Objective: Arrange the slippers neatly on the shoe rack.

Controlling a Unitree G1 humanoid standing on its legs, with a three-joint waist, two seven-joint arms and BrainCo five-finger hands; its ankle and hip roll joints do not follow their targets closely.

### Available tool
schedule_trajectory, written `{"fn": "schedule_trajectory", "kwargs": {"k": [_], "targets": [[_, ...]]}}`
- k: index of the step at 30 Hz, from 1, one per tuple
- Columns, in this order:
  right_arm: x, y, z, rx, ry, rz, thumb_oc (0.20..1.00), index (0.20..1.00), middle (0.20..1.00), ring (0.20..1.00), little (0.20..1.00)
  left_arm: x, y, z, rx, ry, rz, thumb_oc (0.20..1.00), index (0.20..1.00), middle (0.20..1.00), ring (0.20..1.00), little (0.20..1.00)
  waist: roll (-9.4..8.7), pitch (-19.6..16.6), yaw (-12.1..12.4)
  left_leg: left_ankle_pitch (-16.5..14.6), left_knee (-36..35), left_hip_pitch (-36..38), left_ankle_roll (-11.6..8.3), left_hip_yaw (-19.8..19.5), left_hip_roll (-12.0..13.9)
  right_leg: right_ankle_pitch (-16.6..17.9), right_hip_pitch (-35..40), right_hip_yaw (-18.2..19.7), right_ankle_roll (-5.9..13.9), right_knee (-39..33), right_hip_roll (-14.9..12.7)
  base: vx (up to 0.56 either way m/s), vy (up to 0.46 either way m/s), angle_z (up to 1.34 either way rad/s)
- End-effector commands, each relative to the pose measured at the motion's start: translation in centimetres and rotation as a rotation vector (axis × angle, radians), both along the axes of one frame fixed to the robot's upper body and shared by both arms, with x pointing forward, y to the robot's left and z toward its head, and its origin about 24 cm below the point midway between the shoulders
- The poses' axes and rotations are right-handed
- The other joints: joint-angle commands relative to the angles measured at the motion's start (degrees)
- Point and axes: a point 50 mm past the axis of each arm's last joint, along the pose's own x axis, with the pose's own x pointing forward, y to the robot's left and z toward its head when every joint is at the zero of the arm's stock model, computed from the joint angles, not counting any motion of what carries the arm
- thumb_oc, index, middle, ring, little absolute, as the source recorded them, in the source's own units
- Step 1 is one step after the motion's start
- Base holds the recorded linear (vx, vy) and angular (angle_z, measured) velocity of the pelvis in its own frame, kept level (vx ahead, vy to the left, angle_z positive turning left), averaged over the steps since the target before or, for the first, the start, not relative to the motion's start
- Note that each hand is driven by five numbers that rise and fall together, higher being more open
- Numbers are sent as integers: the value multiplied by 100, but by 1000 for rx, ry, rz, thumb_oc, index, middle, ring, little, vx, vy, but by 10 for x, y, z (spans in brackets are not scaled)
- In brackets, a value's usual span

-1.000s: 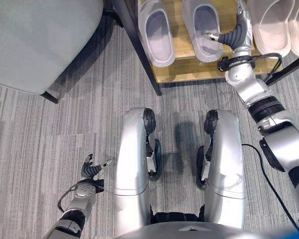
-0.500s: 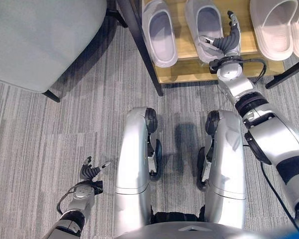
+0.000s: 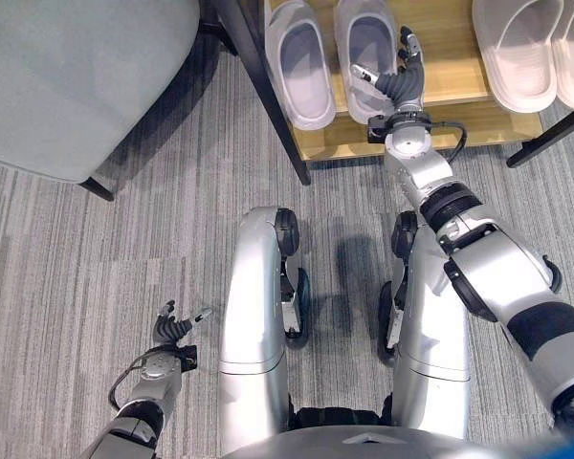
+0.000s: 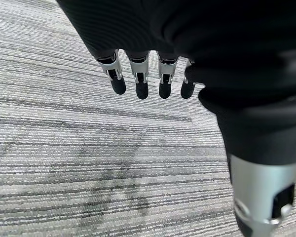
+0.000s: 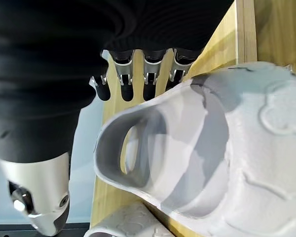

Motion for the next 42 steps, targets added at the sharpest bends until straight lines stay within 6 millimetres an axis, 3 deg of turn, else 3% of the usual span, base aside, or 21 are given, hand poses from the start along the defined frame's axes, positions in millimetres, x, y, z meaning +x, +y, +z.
{"fn": "schedule_trajectory", "kwargs": {"k": [1,9,14,18,21,23,25,26,30,31,33,34,35,38,39,40,41,42], "targets": [[-8,17,39,8,-163,78,1000,1000,1000,1000,1000,-10,-4,-7,-1,43,-32,1000,1000,1000,1000,1000,39,-307,359,-408,198,156,38,-651,-306,1227,61,1132,-327,52,99,0,0,0],[-9,34,42,36,-152,111,1000,1000,1000,1000,1000,-8,-5,-8,-5,50,-35,1000,1000,1000,1000,1000,66,-320,387,-414,227,156,32,-610,-326,1223,77,1176,-327,92,87,0,0,0],[-10,31,46,13,-172,86,1000,1000,1000,1000,1000,-9,-5,-8,-6,49,-28,1000,1000,1000,1000,1000,75,-364,385,-401,210,156,32,-610,-333,1212,85,1170,-330,80,79,0,0,0],[-13,15,52,-63,-249,-4,1000,1000,1000,1000,1000,-10,-6,-9,-15,41,1,1000,1000,1000,1000,1000,56,-414,346,-388,177,156,34,-613,-349,1245,115,1163,-307,45,79,0,0,0],[-26,-8,53,-42,-353,-52,1000,1000,1000,1000,1000,-5,-10,-8,-18,18,14,1000,1000,1000,1000,1000,38,-484,264,-344,92,156,43,-612,-354,1263,122,1108,-302,-52,63,0,0,0],[-31,-11,52,-42,-386,-54,1000,1000,1000,1000,1000,-5,-11,-7,-18,15,14,1000,1000,1000,1000,1000,34,-519,249,-324,48,156,44,-617,-355,1271,133,1077,-299,-104,47,0,0,0],[-48,-33,44,-62,-465,-109,1000,1000,1000,1000,1000,-1,-15,-7,-21,-1,15,1000,1000,1000,1000,1000,10,-622,172,-233,-88,156,55,-636,-365,1310,157,979,-274,-266,-6,9,28,-4],[-61,-54,38,-105,-520,-174,1000,1000,1000,1000,1000,3,-17,-5,-27,-22,18,1000,1000,1000,1000,1000,-26,-676,93,-177,-216,156,49,-633,-353,1339,169,933,-248,-392,-46,2,15,-4],[-93,-99,-4,-162,-476,-263,1000,1000,1000,1000,1000,6,-23,-6,-36,-34,17,1000,1000,1000,1000,1000,-105,-1055,-24,84,-1069,156,48,-651,-303,1455,234,703,-227,-1299,-232,-20,17,6],[-103,-111,-27,-183,-416,-287,1000,1000,1000,1000,1000,11,-27,-3,-44,-59,8,1000,1000,1000,1000,1000,-150,-1328,-85,274,-1625,158,42,-700,-250,1491,301,532,-212,-1904,-361,-51,39,7],[-107,-122,-50,-145,-326,-292,1000,1000,1000,1000,1000,16,-28,1,-41,-88,-7,1000,1000,1000,1000,1000,-174,-1608,-139,586,-2169,166,45,-749,-180,1581,355,282,-199,-2538,-463,-87,43,-1],[-109,-132,-76,-131,-221,-322,1000,1000,1000,1000,1000,22,-34,3,-41,-98,-31,1000,1000,1000,1000,1000,-248,-1800,-174,755,-2728,452,45,-776,-98,1694,603,111,-157,-3148,-475,-95,37,-8],[-110,-132,-77,-131,-219,-322,1000,1000,1000,1000,1000,21,-35,2,-40,-96,-32,1000,1000,1000,1000,1000,-240,-1786,-162,785,-2794,514,48,-780,-92,1730,669,87,-165,-3222,-473,-78,22,-18],[-119,-147,-124,-149,-23,-358,1000,1000,1000,1000,1000,23,-40,1,-67,-101,-39,1000,1000,1000,1000,1000,-309,-1927,-211,1076,-3761,1279,35,-791,92,1904,1364,-232,-77,-4262,-602,-69,35,-6],[-135,-160,-180,-157,226,-379,1000,1000,1000,1000,1000,17,-39,-3,-59,-63,-50,1000,1000,1000,1000,1000,-366,-2045,-274,1318,-4666,2012,-21,-787,190,2067,2054,-365,5,-5129,-664,-72,31,7],[-149,-170,-209,-186,365,-395,1000,1000,1000,1000,1000,12,-38,-8,-43,-15,-65,1000,1000,1000,1000,1000,-412,-2114,-312,1495,-5457,2670,-58,-764,173,2174,2682,-476,39,-5913,-680,-62,15,18],[-149,-170,-209,-187,365,-395,1000,1000,1000,1000,1000,12,-38,-8,-43,-14,-65,1000,1000,1000,1000,1000,-413,-2063,-317,1524,-5526,2766,-57,-761,170,2200,2779,-491,35,-5981,-682,-16,-7,16],[-162,-177,-231,-201,472,-408,1000,1000,1000,1000,1000,2,-37,-16,-36,35,-70,1000,1000,1000,1000,1000,-435,-2093,-340,1704,-5912,3124,-102,-729,156,2332,3161,-582,86,-6417,-691,91,-1,-12]]}}
